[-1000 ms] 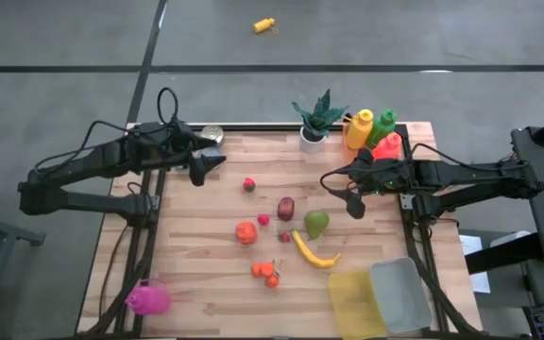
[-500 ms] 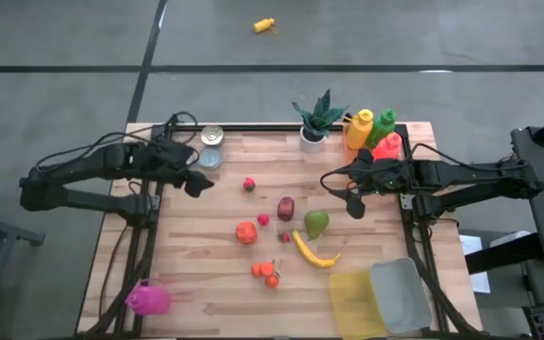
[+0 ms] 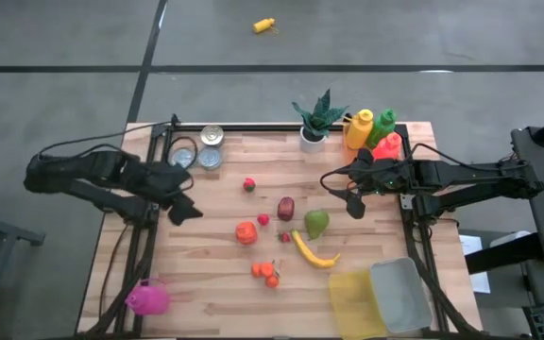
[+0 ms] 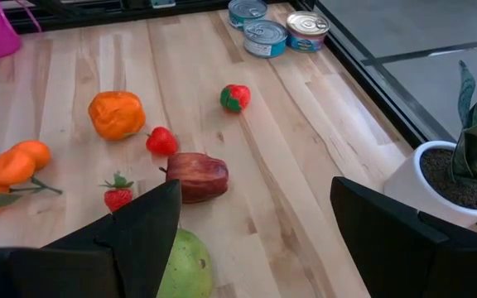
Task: Pick & Place Food Item
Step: Put the violet water bottle into the orange bin
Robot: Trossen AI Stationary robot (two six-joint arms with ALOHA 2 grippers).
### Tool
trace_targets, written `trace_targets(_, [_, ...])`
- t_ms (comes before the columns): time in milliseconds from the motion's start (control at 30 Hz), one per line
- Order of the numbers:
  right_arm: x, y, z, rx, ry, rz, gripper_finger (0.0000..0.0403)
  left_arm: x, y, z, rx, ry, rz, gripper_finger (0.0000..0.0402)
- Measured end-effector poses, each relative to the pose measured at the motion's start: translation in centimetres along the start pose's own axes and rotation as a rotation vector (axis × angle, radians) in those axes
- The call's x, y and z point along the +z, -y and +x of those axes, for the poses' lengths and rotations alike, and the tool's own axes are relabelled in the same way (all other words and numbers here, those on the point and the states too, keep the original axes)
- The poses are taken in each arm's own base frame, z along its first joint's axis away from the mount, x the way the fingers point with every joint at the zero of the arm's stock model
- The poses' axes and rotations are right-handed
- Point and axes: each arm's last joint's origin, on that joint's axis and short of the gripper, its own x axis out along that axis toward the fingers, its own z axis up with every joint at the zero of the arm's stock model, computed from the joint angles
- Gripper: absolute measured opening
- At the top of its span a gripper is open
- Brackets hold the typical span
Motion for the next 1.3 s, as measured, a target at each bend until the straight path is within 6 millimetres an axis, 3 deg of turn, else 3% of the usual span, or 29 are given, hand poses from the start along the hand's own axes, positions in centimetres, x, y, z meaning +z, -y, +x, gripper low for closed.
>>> trace_targets(300, [0.0,0.0,0.0,0.0,0.0,0.0,0.0308,-5.1,2.5,-1.2,-0.112,-0.213,0.307,0.0332])
trace_targets(500, [0.0,0.0,0.0,0.0,0.0,0.0,0.0308,-8.5,3.2,-2.5,-0.157,-0.249,0.354,0.0332])
trace_targets(667, [0.0,0.0,0.0,0.0,0.0,0.001,0.0308,-10.0,3.5,-2.7,-0.156,-0.311,0.33,0.0332])
trace_targets(900, [0.0,0.0,0.0,0.0,0.0,0.0,0.0308,-11.7,5.0,-1.1,-0.034,-0.419,0.33,0.0332])
trace_targets(1300, [0.0,0.0,0.0,0.0,0.0,0.0,0.0308,-14.5,9.2,-0.7,0.188,-0.57,0.423,0.0332])
